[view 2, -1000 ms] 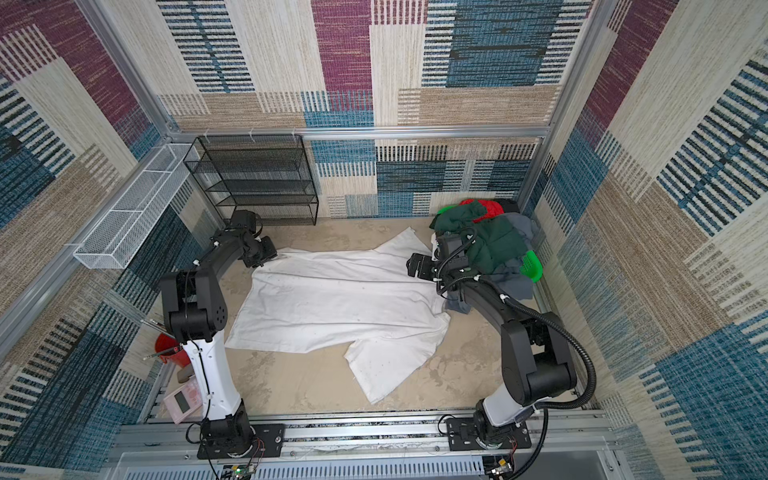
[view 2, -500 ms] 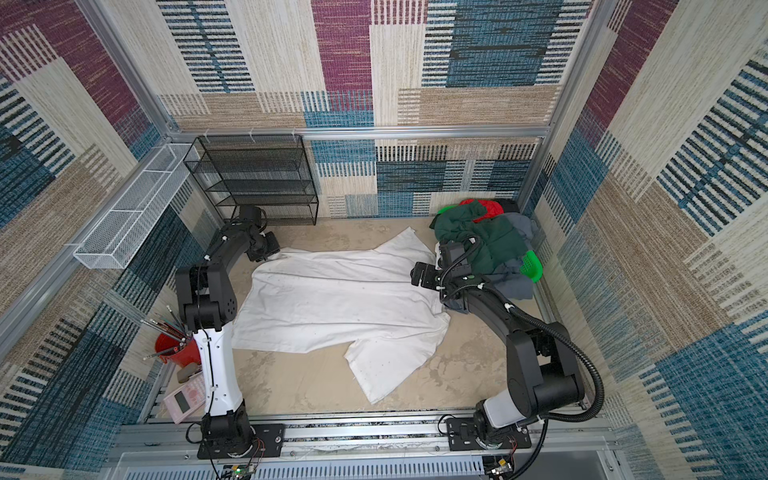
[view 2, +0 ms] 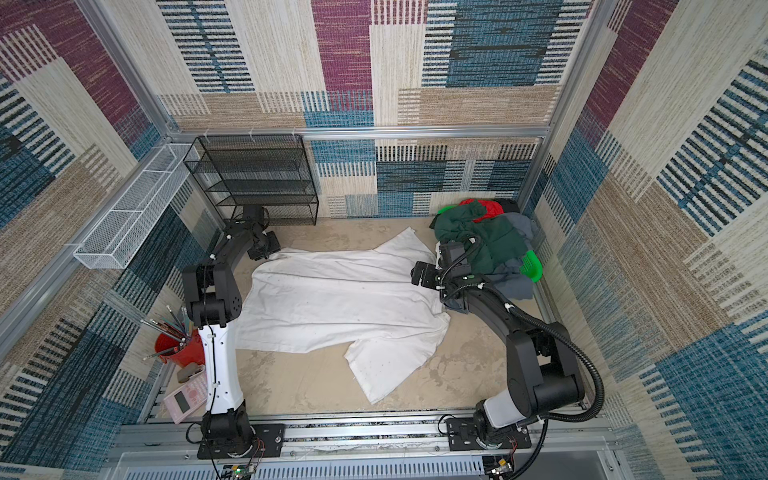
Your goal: Fold and stack the t-shirts
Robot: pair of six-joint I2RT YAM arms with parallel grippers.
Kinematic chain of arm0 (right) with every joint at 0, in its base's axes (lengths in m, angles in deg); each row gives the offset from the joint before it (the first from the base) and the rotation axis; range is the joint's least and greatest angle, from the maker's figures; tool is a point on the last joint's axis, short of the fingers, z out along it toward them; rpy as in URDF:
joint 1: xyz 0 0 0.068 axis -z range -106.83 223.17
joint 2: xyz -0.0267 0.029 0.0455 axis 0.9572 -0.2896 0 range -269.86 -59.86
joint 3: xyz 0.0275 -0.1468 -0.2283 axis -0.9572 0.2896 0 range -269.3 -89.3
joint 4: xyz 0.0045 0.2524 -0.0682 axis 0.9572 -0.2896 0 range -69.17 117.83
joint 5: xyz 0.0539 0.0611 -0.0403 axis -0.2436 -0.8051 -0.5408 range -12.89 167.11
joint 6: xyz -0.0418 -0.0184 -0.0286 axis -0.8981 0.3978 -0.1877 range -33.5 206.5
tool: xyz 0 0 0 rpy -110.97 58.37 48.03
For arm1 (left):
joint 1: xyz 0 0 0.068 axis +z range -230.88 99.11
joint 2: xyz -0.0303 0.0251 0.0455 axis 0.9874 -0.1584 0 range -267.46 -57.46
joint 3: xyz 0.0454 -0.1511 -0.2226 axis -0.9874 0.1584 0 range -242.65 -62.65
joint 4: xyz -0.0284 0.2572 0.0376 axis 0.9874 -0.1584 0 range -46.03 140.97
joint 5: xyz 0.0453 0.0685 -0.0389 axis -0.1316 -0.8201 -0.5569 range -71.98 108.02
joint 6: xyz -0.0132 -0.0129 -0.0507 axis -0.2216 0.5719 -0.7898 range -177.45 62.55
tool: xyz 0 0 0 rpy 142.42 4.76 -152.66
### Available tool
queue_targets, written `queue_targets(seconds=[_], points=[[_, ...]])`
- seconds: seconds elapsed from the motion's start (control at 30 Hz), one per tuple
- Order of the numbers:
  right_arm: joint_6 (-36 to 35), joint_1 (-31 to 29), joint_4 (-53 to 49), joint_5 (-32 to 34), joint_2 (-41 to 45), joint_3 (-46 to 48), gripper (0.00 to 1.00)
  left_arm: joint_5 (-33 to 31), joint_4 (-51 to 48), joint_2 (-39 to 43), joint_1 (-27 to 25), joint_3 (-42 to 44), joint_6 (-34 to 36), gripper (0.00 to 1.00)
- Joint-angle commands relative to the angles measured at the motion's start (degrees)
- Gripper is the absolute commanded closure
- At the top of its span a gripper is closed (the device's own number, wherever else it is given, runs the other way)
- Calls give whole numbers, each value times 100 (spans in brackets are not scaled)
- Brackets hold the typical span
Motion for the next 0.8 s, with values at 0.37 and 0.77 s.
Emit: queue_targets(seconds=[0.37,0.77], points=[[46,-4,15,18,81,2,1,468,-564,-534,-17,-876,54,82],[83,-3,165,-94,183,142,1,427,-679,11,-26,-682,195,100]])
